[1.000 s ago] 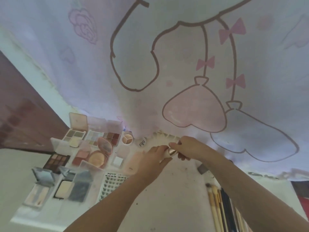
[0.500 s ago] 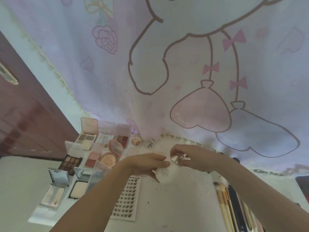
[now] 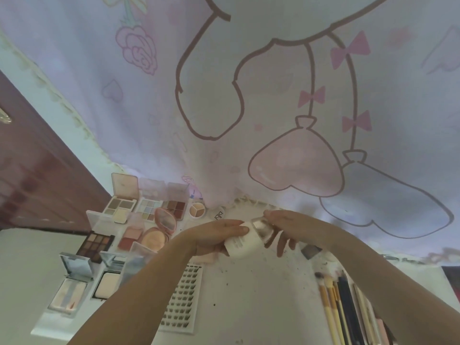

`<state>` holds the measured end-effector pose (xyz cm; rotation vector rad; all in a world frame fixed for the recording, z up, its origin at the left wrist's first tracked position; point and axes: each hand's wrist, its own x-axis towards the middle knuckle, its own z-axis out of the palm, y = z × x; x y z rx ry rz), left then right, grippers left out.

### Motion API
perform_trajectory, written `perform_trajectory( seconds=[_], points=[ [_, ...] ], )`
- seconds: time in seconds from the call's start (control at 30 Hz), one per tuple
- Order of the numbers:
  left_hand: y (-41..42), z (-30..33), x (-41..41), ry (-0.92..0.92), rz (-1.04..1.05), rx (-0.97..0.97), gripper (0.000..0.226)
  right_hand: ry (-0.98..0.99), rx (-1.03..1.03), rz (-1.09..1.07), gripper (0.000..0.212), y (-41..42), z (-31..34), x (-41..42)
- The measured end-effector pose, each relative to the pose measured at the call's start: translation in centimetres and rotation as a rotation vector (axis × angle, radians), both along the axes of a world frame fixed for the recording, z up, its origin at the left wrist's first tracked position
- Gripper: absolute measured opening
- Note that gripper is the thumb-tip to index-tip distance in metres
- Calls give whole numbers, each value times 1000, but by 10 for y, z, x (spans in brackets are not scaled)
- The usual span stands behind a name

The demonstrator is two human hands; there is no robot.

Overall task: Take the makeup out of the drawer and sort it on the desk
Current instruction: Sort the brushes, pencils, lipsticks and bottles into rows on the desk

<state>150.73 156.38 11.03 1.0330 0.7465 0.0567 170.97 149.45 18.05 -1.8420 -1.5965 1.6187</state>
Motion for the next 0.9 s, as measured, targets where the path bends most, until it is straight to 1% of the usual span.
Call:
perform_trajectory(
  seconds=[0.07, 0.1, 0.13, 0.17, 0.2, 0.27, 0.33, 0.4, 0.43, 0.47, 0.5, 0.53, 0.57, 0.6, 0.63, 0.67, 0.73, 0.77, 0.83, 0.9],
  points=[
    [2, 0, 0, 27, 11, -3, 29, -157, 112, 139, 22, 5, -4, -1],
    [3, 0, 0, 34, 14, -14, 30, -186, 153, 168, 14, 7, -7, 1],
    [3, 0, -1, 37, 8, -22, 30, -167, 163, 173, 6, 8, -9, 3],
    [4, 0, -1, 38, 0, -31, 30, -130, 165, 167, 6, 8, -10, 5],
    [6, -1, -2, 37, -7, -43, 31, -96, 175, 164, 8, 8, -11, 6],
    [8, -1, -3, 45, -3, -106, 33, -93, 221, 168, 13, 6, -12, 6],
    [8, -2, -4, 33, 19, -248, 34, -89, 306, 146, 18, 3, -15, 3],
    [6, -4, -6, -4, 75, -375, 35, -85, 374, 139, 28, 2, -16, -3],
    [6, -6, -7, 1, 89, -376, 34, -50, 369, 123, 36, 2, -17, -4],
    [6, -9, -8, 23, 85, -331, 32, 25, 324, 80, 43, 3, -17, -4],
    [7, -11, -7, 59, 72, -260, 31, 133, 245, 4, 45, 5, -16, -2],
    [8, -12, -5, 91, 45, -186, 31, 234, 152, -83, 39, 7, -15, -1],
    [9, -10, -3, 120, 17, -124, 30, 279, 77, -144, 28, 8, -15, 1],
    [10, -9, -1, 139, -9, -77, 29, 246, 19, -152, 23, 10, -15, 1],
    [11, -6, 2, 152, -24, -42, 28, 165, -28, -105, 27, 12, -14, 0],
    [12, -5, 3, 161, -31, -13, 29, 65, -49, -15, 31, 14, -16, -2],
    [15, -3, 4, 173, -62, 10, 31, -99, 14, 135, 24, 17, -21, -4],
    [17, -2, 3, 176, -66, 3, 28, -137, 58, 147, 19, 18, -22, -2],
    [18, -2, -3, 178, -1, -77, 20, -127, 120, 81, 14, 22, -24, 8],
    [19, -9, -11, 152, 120, -124, 20, -6, 129, -83, 16, 25, -28, 18]
  ],
)
